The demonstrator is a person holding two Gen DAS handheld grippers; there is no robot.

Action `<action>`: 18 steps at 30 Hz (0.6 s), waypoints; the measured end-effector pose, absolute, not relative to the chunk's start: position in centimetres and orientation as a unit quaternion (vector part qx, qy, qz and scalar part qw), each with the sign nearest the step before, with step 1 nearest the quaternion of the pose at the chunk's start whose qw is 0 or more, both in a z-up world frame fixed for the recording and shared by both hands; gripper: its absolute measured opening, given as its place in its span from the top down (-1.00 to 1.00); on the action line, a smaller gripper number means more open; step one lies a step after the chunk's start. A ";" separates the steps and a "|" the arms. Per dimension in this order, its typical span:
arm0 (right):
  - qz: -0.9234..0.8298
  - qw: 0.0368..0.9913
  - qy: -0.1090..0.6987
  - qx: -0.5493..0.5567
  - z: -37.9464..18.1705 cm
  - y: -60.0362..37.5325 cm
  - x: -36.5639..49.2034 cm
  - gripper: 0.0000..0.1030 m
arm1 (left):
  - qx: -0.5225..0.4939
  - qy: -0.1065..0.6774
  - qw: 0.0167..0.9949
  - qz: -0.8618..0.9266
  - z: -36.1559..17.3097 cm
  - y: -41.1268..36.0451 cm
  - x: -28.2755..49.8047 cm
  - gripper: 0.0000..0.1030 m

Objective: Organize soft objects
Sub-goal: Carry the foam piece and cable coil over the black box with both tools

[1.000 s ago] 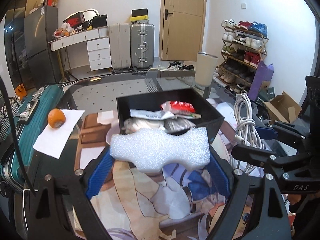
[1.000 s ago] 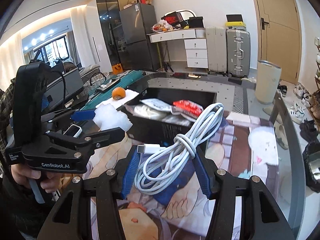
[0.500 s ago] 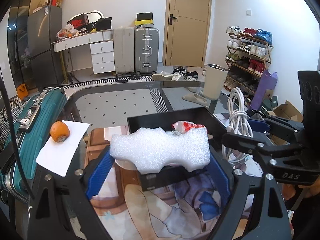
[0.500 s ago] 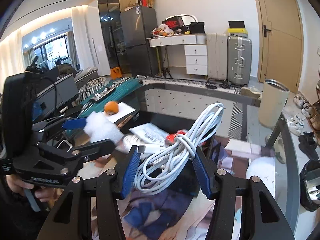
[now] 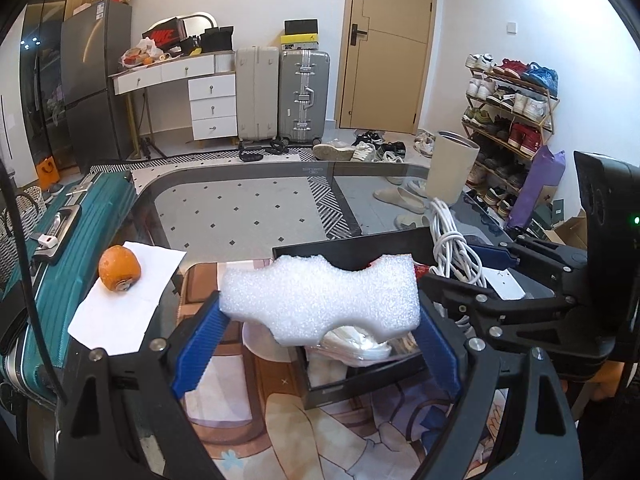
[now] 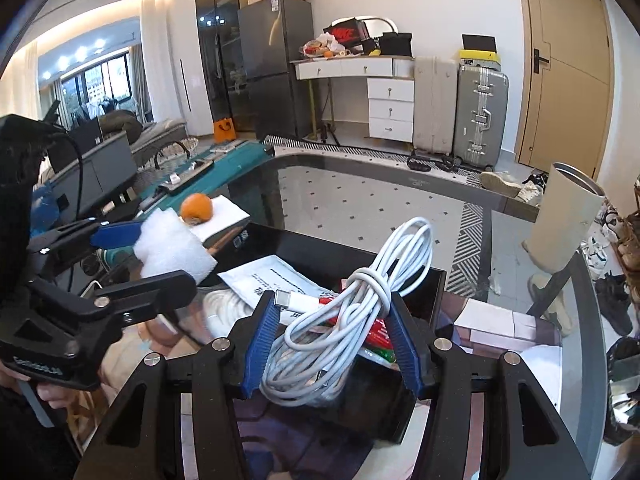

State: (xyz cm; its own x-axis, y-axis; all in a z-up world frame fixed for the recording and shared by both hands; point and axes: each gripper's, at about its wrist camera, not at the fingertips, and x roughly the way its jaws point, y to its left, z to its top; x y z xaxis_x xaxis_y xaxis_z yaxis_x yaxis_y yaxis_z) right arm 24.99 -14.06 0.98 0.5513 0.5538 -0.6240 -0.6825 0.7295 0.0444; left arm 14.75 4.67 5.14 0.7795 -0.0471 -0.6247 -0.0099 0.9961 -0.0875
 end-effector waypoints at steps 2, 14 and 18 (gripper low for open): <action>0.350 0.874 0.317 -0.113 0.7 -13.6 25.4 -0.05 | -0.043 0.333 0.942 -0.011 5.0 4.7 15.0 -0.72; 0.360 0.867 0.327 -0.108 -0.5 -13.5 25.6 -0.13 | -0.045 0.336 0.940 -0.023 4.5 4.4 16.0 -0.72; 0.384 0.853 0.345 -0.085 -0.8 -14.1 25.6 -0.38 | -0.043 0.338 0.940 -0.025 4.4 4.2 16.3 -0.72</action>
